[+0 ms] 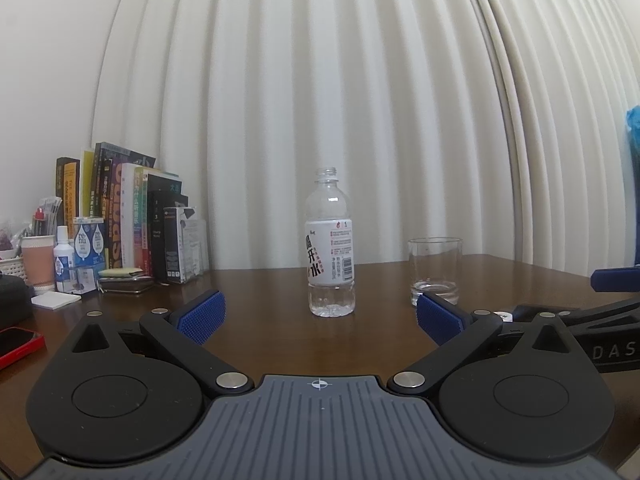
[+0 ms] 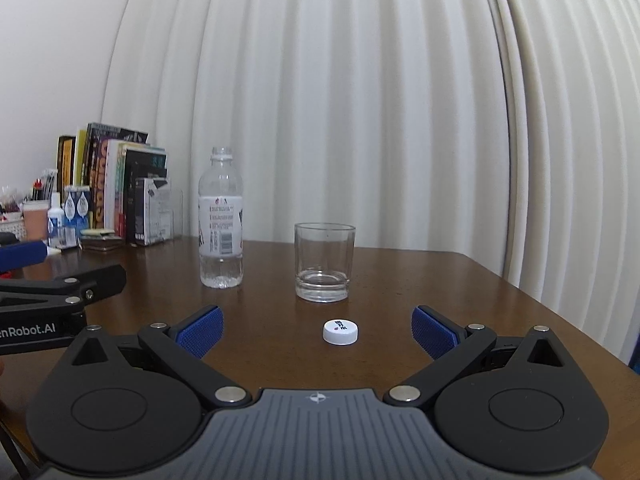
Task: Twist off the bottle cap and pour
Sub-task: 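Move the right gripper toward the loose white bottle cap on the table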
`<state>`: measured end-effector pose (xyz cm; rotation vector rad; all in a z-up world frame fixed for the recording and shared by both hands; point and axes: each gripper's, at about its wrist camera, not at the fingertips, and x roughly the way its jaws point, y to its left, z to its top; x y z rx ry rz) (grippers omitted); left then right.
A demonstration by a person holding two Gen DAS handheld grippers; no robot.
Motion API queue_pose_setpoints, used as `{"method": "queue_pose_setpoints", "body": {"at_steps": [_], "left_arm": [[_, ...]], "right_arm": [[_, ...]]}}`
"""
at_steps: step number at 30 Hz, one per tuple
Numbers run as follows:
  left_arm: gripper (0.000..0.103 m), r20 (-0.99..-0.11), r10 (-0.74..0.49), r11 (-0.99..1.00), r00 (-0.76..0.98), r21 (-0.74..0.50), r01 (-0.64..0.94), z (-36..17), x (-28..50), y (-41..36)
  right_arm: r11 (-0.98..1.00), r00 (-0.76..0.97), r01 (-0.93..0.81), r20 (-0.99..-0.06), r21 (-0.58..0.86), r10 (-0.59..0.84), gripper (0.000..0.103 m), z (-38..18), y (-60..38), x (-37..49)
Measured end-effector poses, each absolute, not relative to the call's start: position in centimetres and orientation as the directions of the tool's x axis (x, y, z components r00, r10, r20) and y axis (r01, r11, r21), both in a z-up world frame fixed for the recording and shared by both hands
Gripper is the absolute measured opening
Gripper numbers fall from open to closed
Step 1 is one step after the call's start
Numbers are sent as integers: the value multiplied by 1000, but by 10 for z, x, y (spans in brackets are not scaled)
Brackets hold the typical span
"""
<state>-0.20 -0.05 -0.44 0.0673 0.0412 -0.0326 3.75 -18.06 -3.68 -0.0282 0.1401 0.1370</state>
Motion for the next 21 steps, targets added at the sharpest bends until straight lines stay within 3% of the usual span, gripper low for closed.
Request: {"method": "queue_pose_setpoints", "body": {"at_steps": [21], "left_arm": [[103,-107,-54,997,993,47,59,12,19,6]], "right_arm": [[992,970,-117,-220,-54,102,103,-15,-186,60]]}}
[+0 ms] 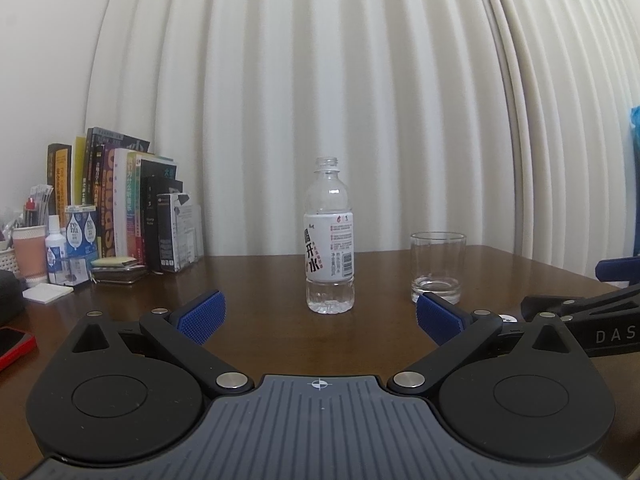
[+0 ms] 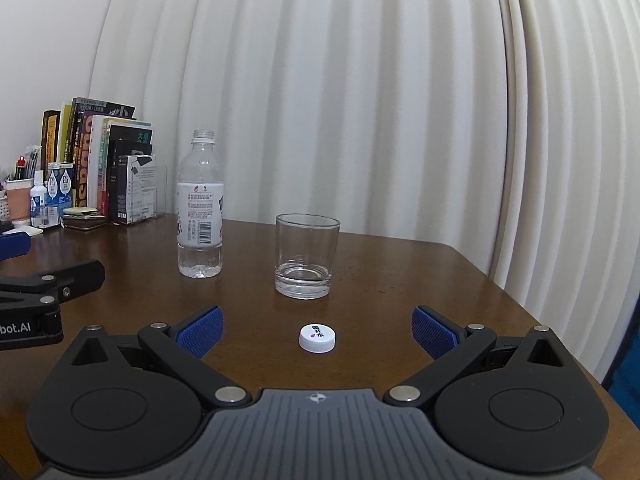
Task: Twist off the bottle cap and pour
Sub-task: 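Move the right gripper toward the loose white bottle cap on the table, then lower the right gripper around the white cap and close on it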
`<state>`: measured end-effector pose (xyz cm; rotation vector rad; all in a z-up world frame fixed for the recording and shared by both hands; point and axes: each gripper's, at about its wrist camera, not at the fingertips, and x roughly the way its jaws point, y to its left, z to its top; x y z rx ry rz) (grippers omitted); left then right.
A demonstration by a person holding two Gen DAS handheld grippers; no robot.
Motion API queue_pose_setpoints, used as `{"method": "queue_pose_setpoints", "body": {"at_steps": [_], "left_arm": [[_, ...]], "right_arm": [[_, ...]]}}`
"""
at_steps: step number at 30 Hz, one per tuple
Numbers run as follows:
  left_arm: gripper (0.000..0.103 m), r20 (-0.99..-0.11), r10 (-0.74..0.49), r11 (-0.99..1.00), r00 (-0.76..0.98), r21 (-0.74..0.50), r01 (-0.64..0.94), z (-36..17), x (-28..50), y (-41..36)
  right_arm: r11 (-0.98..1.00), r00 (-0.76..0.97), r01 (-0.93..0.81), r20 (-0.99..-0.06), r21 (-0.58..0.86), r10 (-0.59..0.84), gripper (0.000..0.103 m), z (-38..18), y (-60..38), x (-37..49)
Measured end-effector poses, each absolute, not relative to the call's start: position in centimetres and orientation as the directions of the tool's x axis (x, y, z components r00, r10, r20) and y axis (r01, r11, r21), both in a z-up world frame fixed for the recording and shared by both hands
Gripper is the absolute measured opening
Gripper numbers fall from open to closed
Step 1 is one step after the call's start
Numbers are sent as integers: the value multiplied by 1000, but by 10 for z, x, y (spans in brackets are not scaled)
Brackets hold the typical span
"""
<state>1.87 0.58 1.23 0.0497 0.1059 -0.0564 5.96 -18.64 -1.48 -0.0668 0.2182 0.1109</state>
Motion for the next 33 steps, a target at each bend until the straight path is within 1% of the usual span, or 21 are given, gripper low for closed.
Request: {"method": "queue_pose_setpoints", "body": {"at_steps": [9,16,20,22,25,26,31,33], "left_arm": [[103,-118,-71,996,990,43,76,16,26,5],[103,-157,-95,994,983,46,104,20,38,6],[103,-178,-116,991,977,43,126,23,44,7],[103,-183,-123,990,975,45,133,25,46,9],[103,-181,-133,989,974,38,143,29,48,13],[103,-178,-132,989,975,41,141,30,48,15],[103,-172,-128,988,977,69,142,36,57,19],[103,-173,-130,987,976,74,145,38,60,19]], "right_arm": [[990,953,-135,-280,-43,118,103,-11,-186,74],[988,938,-147,-325,-49,123,101,-7,-183,87],[984,930,-164,-342,-66,132,94,-4,-180,91],[982,925,-176,-352,-75,139,92,-3,-178,96],[980,919,-183,-368,-81,141,89,-2,-177,101],[980,916,-182,-375,-79,140,86,-2,-178,103],[983,903,-165,-412,-79,118,81,-2,-181,113],[984,899,-158,-425,-80,109,76,-2,-182,117]]}}
